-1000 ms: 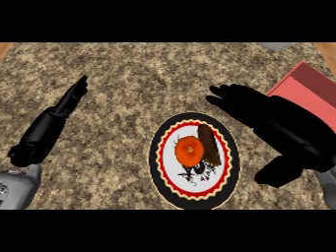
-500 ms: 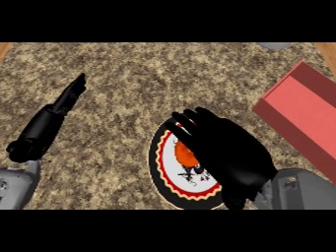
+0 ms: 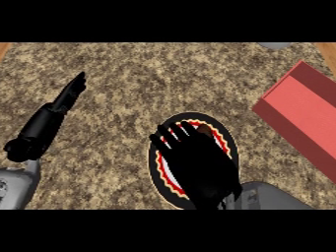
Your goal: Pick the squash from the plate and place it in the cardboard box
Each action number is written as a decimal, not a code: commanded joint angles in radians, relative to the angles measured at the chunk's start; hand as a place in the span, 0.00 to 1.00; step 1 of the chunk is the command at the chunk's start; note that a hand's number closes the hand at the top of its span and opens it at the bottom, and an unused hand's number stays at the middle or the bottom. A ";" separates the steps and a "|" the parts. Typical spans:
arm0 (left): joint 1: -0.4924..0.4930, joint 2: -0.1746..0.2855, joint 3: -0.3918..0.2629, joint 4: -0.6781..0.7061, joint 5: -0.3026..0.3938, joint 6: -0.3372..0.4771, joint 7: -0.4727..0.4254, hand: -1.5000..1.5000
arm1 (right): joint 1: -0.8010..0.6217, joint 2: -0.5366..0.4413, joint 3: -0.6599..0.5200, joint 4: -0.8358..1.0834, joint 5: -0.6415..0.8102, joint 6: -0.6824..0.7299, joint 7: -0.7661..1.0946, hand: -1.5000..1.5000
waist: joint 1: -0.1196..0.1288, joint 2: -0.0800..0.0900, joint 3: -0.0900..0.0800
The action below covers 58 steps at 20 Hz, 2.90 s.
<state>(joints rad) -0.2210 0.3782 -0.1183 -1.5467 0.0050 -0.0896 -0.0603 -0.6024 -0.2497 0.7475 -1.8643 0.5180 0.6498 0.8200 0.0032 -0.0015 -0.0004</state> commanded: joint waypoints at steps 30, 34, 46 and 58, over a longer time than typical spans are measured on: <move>0.012 -0.064 0.147 -0.023 -0.076 -0.155 0.006 0.50 | 0.166 0.143 -0.079 0.419 0.543 -0.142 -0.399 0.00 | 0.000 0.002 0.000; 0.015 -0.115 0.116 -0.021 -0.129 -0.117 0.001 0.50 | 0.137 0.184 -0.116 0.422 0.595 -0.070 -0.344 0.00 | -0.001 0.001 0.000; -0.041 -0.138 0.160 0.049 -0.149 -0.131 -0.003 0.50 | 0.155 0.150 -0.145 0.565 0.681 -0.216 -0.612 1.00 | -0.002 0.002 0.001; 0.065 -0.150 0.138 -0.031 -0.174 -0.147 -0.045 0.50 | 0.234 0.150 -0.284 0.577 0.657 -0.421 -0.717 1.00 | -0.003 0.000 0.001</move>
<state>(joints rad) -0.2078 0.2346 0.0349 -1.5381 -0.1565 -0.2374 -0.0867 -0.4342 -0.0555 0.5462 -1.2639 1.2340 0.2670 0.1427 0.0023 -0.0019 0.0001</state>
